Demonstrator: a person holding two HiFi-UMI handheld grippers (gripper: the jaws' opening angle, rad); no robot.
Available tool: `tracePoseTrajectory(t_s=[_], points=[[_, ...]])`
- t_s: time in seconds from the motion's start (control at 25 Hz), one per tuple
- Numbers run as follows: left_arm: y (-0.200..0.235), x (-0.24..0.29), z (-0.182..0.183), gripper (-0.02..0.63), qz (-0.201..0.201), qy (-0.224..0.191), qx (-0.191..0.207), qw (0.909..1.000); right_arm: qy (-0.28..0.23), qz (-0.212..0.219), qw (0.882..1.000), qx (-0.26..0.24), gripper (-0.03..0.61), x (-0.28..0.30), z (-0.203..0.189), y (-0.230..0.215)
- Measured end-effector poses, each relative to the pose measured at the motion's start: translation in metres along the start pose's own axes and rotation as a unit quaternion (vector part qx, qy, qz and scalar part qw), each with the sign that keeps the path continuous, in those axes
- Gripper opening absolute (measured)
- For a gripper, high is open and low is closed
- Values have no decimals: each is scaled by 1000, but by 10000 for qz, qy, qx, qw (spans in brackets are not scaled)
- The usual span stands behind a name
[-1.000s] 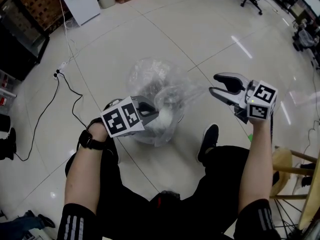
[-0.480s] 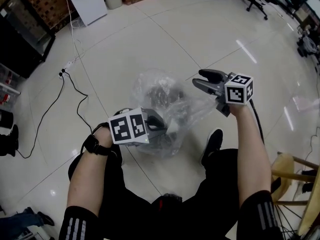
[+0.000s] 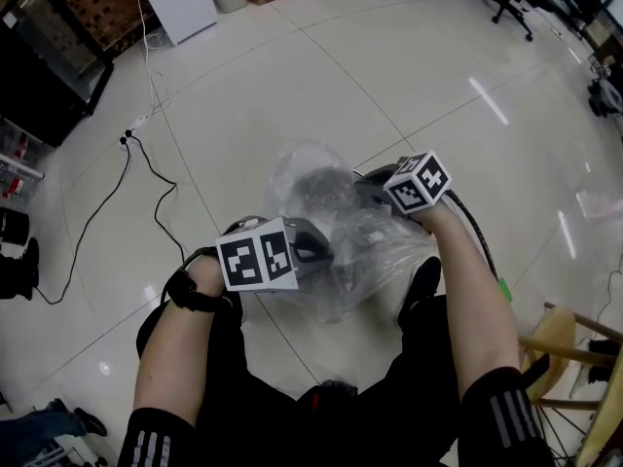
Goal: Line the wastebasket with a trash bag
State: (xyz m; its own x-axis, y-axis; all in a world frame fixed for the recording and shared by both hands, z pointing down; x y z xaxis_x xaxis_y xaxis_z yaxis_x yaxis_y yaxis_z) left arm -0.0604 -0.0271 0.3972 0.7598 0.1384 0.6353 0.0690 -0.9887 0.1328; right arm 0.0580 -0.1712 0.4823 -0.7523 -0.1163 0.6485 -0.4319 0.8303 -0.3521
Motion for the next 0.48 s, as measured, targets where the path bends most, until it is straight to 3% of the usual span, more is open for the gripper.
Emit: tracePoseTrajectory(t_s=[0.2,0.48], points=[[-4,0,-5,-6,-40,156,-12,9999,1368,169,9904,-120,6,4,-46,6],[-2,-5,-8,-6,-8,147,-59,9999,2036,690,9766,-65,6,2,-70,21]])
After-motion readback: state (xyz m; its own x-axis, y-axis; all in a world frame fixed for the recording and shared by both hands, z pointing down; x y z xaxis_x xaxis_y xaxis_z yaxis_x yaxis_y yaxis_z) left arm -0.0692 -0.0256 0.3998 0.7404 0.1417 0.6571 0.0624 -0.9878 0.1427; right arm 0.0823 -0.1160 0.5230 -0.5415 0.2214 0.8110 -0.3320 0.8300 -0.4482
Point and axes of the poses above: the fingertips, and each gripper's own axes: x forward along the fingers, y to its left, z out of its top, the point moved 6 cm from there along -x, backward along the fingers, and after that the axes turned 4 degrees about -y, right-handed, at the moved point
